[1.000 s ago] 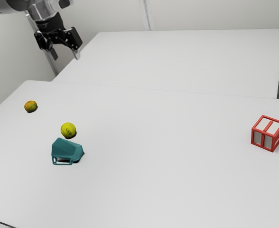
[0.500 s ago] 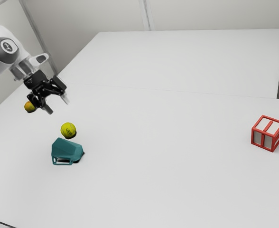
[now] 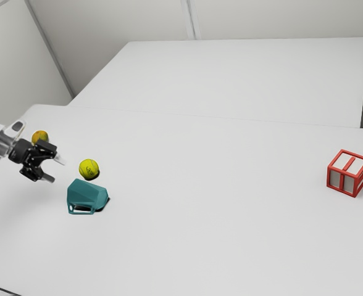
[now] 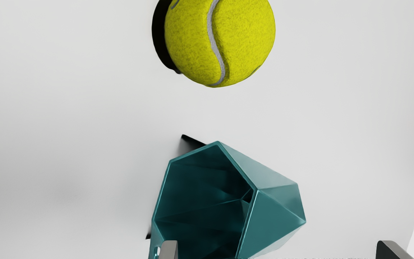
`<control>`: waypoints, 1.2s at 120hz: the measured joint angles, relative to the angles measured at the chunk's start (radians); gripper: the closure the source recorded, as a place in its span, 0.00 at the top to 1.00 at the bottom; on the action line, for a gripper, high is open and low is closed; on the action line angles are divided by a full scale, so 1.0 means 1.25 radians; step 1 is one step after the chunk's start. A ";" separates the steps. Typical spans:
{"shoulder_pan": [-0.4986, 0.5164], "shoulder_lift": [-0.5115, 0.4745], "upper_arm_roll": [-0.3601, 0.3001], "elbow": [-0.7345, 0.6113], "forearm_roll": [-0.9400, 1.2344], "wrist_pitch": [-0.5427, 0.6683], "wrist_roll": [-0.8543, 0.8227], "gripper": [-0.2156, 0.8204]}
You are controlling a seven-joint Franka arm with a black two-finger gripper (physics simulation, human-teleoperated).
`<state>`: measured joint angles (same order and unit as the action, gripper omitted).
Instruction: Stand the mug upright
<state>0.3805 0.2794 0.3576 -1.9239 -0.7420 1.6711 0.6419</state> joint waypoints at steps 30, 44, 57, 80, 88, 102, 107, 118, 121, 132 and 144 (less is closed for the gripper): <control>0.005 0.020 0.013 -0.053 -0.084 -0.014 0.149 0.79; 0.002 0.017 0.013 -0.090 -0.105 -0.017 0.203 0.79; -0.001 0.016 0.006 -0.101 -0.121 -0.018 0.244 0.79; -0.003 -0.001 -0.002 -0.144 -0.148 -0.016 0.298 0.79; -0.003 -0.011 -0.010 -0.152 -0.153 -0.014 0.311 0.79; -0.004 -0.029 -0.022 -0.177 -0.162 -0.006 0.328 0.79; -0.004 -0.032 -0.024 -0.181 -0.165 -0.004 0.333 0.78; -0.004 -0.035 -0.025 -0.196 -0.173 0.004 0.344 0.64; -0.004 -0.035 -0.025 -0.198 -0.175 0.006 0.346 0.58; -0.004 -0.035 -0.025 -0.201 -0.181 0.011 0.352 0.37; -0.004 -0.035 -0.025 -0.201 -0.184 0.015 0.356 0.22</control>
<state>0.3758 0.2355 0.3260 -2.1754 -0.9714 1.6903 1.0867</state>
